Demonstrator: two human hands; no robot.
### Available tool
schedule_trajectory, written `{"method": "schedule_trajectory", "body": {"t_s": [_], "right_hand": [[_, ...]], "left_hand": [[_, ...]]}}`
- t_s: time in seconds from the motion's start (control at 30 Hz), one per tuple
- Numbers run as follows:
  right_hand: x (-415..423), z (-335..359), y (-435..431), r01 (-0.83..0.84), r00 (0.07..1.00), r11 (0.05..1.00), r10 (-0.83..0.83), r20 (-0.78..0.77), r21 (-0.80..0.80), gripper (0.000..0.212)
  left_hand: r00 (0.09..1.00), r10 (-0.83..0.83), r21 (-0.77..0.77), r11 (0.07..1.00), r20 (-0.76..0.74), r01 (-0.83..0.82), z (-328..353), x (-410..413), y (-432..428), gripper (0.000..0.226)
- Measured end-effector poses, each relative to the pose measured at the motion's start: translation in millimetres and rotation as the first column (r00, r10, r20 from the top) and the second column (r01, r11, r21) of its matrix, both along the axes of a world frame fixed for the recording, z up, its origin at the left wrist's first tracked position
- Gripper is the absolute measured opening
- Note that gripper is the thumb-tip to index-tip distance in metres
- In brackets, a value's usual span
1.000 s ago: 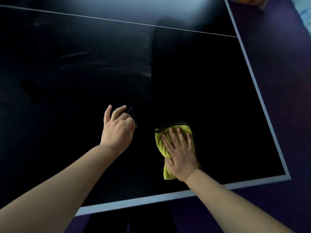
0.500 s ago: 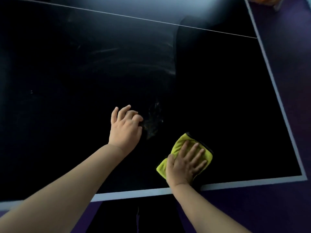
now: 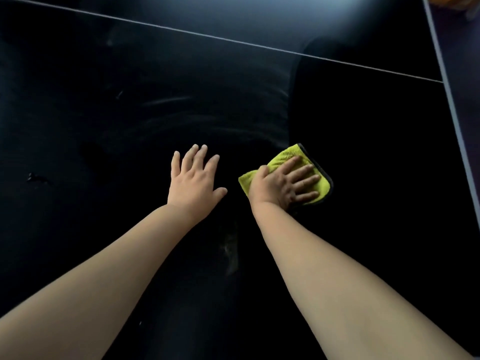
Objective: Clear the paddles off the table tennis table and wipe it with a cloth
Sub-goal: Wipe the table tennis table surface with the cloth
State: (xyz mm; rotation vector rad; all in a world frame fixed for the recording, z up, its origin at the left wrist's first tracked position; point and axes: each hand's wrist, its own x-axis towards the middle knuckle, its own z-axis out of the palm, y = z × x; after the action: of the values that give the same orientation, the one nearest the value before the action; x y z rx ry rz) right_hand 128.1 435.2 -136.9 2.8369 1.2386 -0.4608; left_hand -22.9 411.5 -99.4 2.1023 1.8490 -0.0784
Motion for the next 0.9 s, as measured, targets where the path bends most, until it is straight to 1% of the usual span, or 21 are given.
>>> {"method": "schedule_trajectory", "body": {"t_s": [0.2,0.27,0.33,0.43,0.57,0.63,0.7,0.77,0.83,0.9], "right_hand": [[17.1,-0.6,107.4,-0.004,1.0,1.0,0.003,0.016,0.025,0.078],[22.6,-1.1,139.8,-0.006,1.0,0.999,0.006,0.018,0.034,0.079],[27.4,-2.0,171.1,-0.018,1.0,0.999,0.017,0.014,0.043,0.079],[32.3,-3.6,214.0,-0.045,0.999,0.997,0.044,0.02,0.054,0.079],[36.2,-3.2,264.7,-0.078,0.997,0.995,0.077,0.024,0.069,0.079],[37.5,-2.4,285.3,-0.12,0.993,0.99,0.119,0.026,0.068,0.079],[39.4,-2.7,302.7,-0.193,0.981,0.978,0.192,0.028,0.077,0.08],[43.2,-2.9,315.9,-0.323,0.946,0.943,0.32,0.041,0.087,0.082],[48.9,-2.3,325.4,-0.504,0.863,0.861,0.499,0.072,0.066,0.08],[55.4,-1.5,332.0,-0.669,0.741,0.743,0.664,0.102,0.021,0.075]], "left_hand": [[0.996,-0.054,-0.087,0.995,-0.071,0.048,-4.0,3.8,83.3,0.104],[0.988,-0.124,-0.114,0.987,-0.093,0.113,-6.9,2.1,104.9,0.115],[0.977,-0.197,-0.167,0.969,-0.078,0.182,-11.7,-1.2,119.7,0.123],[0.971,-0.237,-0.261,0.94,-0.039,0.219,-18.7,-7.0,129.1,0.126],[0.965,-0.257,-0.355,0.908,-0.053,0.223,-20.1,-7.4,134.2,0.125],[0.965,-0.257,-0.392,0.894,-0.052,0.217,-18.5,-6.6,136.5,0.126],[0.965,-0.257,-0.412,0.886,-0.051,0.214,-17.1,-6.0,138.0,0.129],[0.964,-0.26,-0.431,0.876,-0.049,0.214,-15.0,-5.6,138.5,0.131],[0.965,-0.257,-0.443,0.871,-0.043,0.212,-13.0,-5.3,139.0,0.132],[0.968,-0.247,-0.445,0.872,-0.037,0.205,-11.7,-4.6,139.5,0.132]]}}
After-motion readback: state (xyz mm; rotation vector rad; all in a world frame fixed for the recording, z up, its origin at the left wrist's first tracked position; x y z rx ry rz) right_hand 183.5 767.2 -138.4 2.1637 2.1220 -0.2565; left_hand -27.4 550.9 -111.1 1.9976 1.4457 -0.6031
